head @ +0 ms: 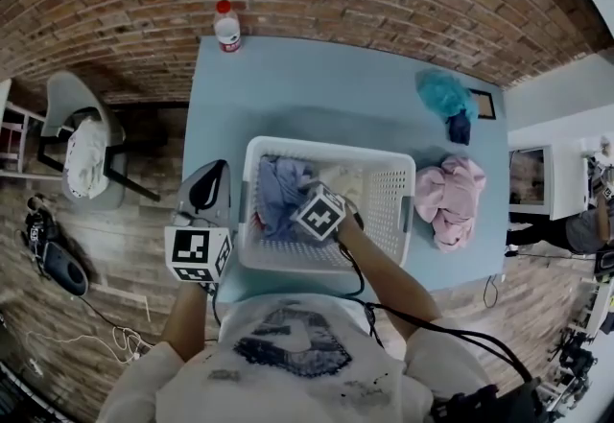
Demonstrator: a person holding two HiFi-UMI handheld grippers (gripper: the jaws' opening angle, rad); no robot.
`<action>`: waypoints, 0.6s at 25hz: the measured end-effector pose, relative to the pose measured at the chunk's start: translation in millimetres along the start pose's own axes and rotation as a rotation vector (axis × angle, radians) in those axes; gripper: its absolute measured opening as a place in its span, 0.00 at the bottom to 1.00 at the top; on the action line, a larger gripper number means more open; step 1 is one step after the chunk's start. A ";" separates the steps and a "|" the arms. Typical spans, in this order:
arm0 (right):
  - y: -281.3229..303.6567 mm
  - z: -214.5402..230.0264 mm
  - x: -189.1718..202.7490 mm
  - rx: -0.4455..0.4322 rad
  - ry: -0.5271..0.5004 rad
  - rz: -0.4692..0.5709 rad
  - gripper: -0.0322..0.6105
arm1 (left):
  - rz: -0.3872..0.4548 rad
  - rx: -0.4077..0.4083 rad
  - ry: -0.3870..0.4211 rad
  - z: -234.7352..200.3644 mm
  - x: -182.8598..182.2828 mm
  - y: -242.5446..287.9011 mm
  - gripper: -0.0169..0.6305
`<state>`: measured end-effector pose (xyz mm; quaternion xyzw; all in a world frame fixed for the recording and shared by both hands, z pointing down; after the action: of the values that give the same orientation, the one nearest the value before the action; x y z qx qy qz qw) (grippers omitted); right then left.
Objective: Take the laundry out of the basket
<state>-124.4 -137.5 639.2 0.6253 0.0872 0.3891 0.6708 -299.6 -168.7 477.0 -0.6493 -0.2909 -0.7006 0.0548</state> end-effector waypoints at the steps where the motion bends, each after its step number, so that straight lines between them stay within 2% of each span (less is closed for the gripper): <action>1: -5.3 1.1 -1.7 0.004 0.012 0.019 0.29 | 0.002 0.002 0.001 1.2 -0.5 -1.0 0.01; 5: -24.8 2.9 0.0 0.011 0.086 0.092 0.29 | 0.010 0.009 0.009 8.8 -4.0 -5.4 0.01; 15: -86.2 -6.6 1.8 0.111 0.157 0.344 0.27 | 0.037 0.014 0.034 29.7 -11.9 -27.7 0.01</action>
<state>-91.5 -124.0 560.4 0.6346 0.0525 0.5402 0.5502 -284.2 -135.3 456.1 -0.6422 -0.2830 -0.7082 0.0772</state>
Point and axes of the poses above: the fingertips, and each gripper's own axes: y forward along the fingers, z to its right, x out of its underside, the point moved 6 cm from there along -y, backward along the fingers, and after that the axes turned 3 degrees about y, right-handed, at the moved point
